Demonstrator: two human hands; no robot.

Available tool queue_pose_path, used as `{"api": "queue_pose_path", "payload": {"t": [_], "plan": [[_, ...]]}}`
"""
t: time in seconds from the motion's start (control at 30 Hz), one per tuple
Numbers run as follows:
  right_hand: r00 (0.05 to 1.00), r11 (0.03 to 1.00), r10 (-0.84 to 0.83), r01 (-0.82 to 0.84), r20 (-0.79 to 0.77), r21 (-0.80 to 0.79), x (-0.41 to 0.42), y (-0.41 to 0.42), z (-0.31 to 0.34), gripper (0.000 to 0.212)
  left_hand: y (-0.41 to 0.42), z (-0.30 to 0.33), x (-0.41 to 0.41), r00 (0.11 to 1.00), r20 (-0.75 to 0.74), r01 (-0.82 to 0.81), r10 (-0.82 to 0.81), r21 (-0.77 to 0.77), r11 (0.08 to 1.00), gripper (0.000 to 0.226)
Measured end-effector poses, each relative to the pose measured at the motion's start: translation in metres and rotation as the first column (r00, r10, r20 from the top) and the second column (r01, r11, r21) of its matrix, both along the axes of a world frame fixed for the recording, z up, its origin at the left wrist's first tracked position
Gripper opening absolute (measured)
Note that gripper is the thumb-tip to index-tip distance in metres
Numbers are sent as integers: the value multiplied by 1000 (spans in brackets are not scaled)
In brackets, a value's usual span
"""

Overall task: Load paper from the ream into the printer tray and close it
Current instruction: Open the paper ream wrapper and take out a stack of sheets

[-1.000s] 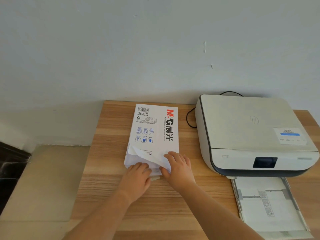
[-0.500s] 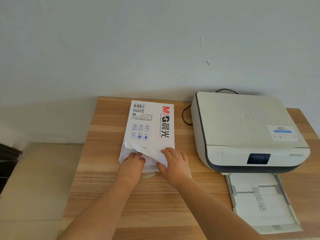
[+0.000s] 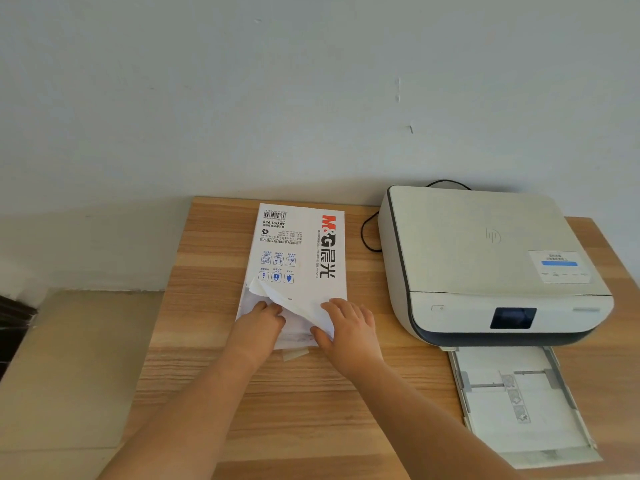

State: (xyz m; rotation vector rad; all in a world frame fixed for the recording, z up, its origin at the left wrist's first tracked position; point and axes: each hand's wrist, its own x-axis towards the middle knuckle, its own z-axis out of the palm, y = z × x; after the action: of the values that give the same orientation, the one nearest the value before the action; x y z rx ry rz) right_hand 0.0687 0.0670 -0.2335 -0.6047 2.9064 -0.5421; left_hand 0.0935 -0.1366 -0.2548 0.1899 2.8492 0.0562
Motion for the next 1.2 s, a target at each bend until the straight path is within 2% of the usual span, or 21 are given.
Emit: {"api": "queue_pose_path", "payload": {"t": [0.13,0.4,0.6,0.73,0.83,1.2], "plan": [[1000,1000,-2,2,-7,-2,0,1,2,50,0,-3,-4,1000,10,28,-27,-31,999,22],[1000,1000,-1,1,22,6,0,1,4,51,2,11,-6,996,74,52,-47,-71,996,27],[999,1000,-7,7,37,14,1,0,3,51,2,11,-4,995,55,86,-81,-100,991,22],[999,1000,-10,9,36,15,2,0,4,51,-1,14,-4,985,-77,152,-153,-11,988,25],[999,1000,-7,6,36,22,0,-1,6,52,-5,11,-2,975,-85,207,-206,-4,978,46],[991,999,12,-16,132,34,7,4,7,60,0,6,38,974,-153,173,-164,43,984,43]]}}
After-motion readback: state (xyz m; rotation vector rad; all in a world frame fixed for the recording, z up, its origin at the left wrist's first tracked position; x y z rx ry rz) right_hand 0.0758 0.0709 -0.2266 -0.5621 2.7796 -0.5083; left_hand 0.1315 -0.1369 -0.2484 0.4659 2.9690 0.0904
